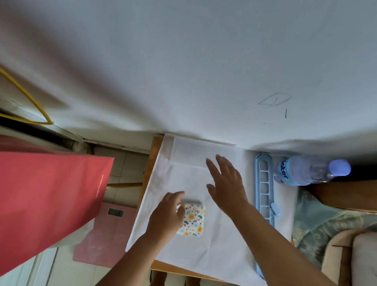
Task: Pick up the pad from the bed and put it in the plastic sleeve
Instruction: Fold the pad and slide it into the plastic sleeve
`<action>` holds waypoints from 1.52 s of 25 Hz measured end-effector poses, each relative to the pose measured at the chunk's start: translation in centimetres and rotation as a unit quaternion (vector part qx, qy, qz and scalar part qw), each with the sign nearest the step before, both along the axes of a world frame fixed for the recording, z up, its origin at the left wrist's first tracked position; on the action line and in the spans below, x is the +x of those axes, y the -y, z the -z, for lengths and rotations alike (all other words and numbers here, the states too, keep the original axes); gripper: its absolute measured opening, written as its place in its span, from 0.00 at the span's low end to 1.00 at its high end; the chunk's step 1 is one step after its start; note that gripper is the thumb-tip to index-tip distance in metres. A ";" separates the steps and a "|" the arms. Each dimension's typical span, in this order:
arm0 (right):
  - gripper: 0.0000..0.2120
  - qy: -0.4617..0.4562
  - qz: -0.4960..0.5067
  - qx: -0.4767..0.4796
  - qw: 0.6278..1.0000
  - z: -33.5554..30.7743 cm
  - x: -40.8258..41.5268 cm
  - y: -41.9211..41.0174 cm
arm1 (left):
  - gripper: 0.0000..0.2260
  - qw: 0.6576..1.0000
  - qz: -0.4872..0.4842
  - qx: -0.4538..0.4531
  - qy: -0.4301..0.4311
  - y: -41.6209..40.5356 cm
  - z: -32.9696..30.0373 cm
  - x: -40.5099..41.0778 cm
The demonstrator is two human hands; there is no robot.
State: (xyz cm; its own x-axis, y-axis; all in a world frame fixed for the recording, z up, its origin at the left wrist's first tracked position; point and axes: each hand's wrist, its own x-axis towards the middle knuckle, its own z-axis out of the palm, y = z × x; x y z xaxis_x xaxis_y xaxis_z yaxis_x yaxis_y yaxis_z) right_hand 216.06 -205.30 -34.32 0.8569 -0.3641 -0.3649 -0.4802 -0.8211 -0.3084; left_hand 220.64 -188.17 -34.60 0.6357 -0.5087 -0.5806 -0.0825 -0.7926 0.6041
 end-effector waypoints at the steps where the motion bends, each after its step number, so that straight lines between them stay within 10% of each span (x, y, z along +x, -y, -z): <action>1: 0.33 -0.009 -0.031 -0.031 0.999 0.4 1.2 0.9 | 0.17 0.998 -0.036 -0.012 -0.050 0.4 0.1 0.4; 14: 0.34 -0.064 -0.042 -0.076 0.994 1.5 1.8 1.0 | 0.12 0.896 -0.306 -0.127 -0.297 1.3 0.9 0.8; 18: 0.29 -0.031 0.063 0.125 0.990 -1.4 1.7 1.6 | 0.22 0.829 -0.373 -0.209 -0.360 1.0 0.2 1.0; 22: 0.23 -0.117 0.062 0.306 0.943 -6.2 -0.3 3.0 | 0.53 0.729 -0.411 -0.290 -0.464 0.5 -1.9 1.3; 25: 0.21 -0.138 0.064 0.342 0.927 -8.8 -1.8 3.3 | 0.54 0.692 -0.396 -0.331 -0.505 0.1 -3.5 0.5; 38: 0.22 0.011 -0.168 0.034 0.985 -11.1 -5.7 -2.4 | 0.47 0.665 -0.384 -0.403 -0.497 -1.3 -5.1 -1.0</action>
